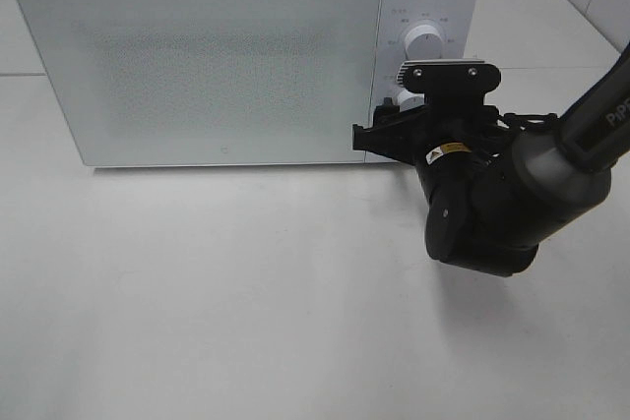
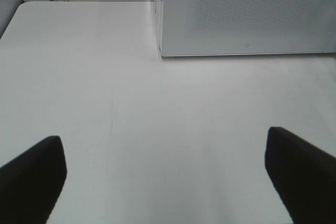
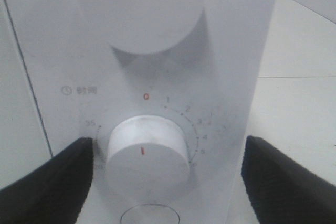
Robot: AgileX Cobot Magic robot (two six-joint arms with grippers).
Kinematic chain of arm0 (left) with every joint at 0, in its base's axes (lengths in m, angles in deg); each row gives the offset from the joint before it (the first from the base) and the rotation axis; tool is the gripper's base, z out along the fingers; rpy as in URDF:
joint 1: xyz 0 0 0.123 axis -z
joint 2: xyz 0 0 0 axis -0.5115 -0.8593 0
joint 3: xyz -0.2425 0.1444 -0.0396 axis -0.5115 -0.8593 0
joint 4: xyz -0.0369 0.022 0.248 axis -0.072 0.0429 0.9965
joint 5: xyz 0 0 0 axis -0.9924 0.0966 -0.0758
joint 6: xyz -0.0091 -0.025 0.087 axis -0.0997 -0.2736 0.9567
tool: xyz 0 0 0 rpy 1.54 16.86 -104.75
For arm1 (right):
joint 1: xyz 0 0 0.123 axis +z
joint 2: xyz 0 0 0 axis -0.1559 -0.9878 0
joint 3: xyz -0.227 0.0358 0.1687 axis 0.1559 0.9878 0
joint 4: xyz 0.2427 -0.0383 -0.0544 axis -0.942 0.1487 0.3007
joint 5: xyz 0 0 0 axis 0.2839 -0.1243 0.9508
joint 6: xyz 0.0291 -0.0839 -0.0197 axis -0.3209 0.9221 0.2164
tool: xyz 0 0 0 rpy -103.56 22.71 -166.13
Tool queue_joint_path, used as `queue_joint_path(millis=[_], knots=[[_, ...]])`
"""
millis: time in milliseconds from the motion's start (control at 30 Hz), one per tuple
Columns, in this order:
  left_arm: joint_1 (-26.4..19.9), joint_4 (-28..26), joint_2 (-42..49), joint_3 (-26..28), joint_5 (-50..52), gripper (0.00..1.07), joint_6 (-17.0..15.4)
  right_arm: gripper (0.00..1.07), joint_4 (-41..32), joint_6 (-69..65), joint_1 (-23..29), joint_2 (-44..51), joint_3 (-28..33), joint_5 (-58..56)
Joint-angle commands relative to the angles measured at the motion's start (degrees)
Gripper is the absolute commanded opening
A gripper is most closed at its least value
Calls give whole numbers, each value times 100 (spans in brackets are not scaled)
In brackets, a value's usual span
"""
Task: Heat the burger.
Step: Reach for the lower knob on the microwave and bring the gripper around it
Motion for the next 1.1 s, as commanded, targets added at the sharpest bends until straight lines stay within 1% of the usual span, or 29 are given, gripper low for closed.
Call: queue_joint_path(millis=[33,267,333,367,433,467,500,533,567,600,633,667,700,733,767,800,1100], knots=[[40,-23,132,-17,46,97,-40,76,69,-40,-17,74,0,533],[40,-23,132,-17,46,97,-40,75,132,-40,-17,74,0,527],[40,-23,132,-17,46,97,-40,69,132,-40,-17,74,0,521],[40,-23,132,-17,46,97,-40,69,132,-40,-17,74,0,521],[40,-23,132,-17,46,97,-40,59,132,-40,-17,74,0,521],[40,-23,132,-17,46,97,-40,59,132,-40,-17,74,0,521],[40,-23,132,-17,46,97,-40,49,132,-40,-17,74,0,521],[40,-23,132,-17,46,97,-40,36,132,-40,-17,74,0,516],[40,-23,132,-17,46,97,-40,36,132,-40,-17,74,0,516],[40,-23,132,-17,46,97,-40,29,132,-40,-17,74,0,510],[40,-23,132,-17,46,97,-40,16,132,-40,-17,74,0,498],[40,-23,132,-17,46,97,-40,16,132,-40,-17,74,0,498],[40,-23,132,-17,46,97,-40,10,132,-40,-17,74,0,476],[40,-23,132,-17,46,97,-40,10,132,-40,-17,74,0,476],[40,-23,132,-17,46,97,-40,2,132,-40,-17,74,0,464],[40,-23,132,-17,46,97,-40,0,132,-40,-17,74,0,464],[40,-23,132,-17,46,97,-40,1,132,-40,-17,74,0,441]])
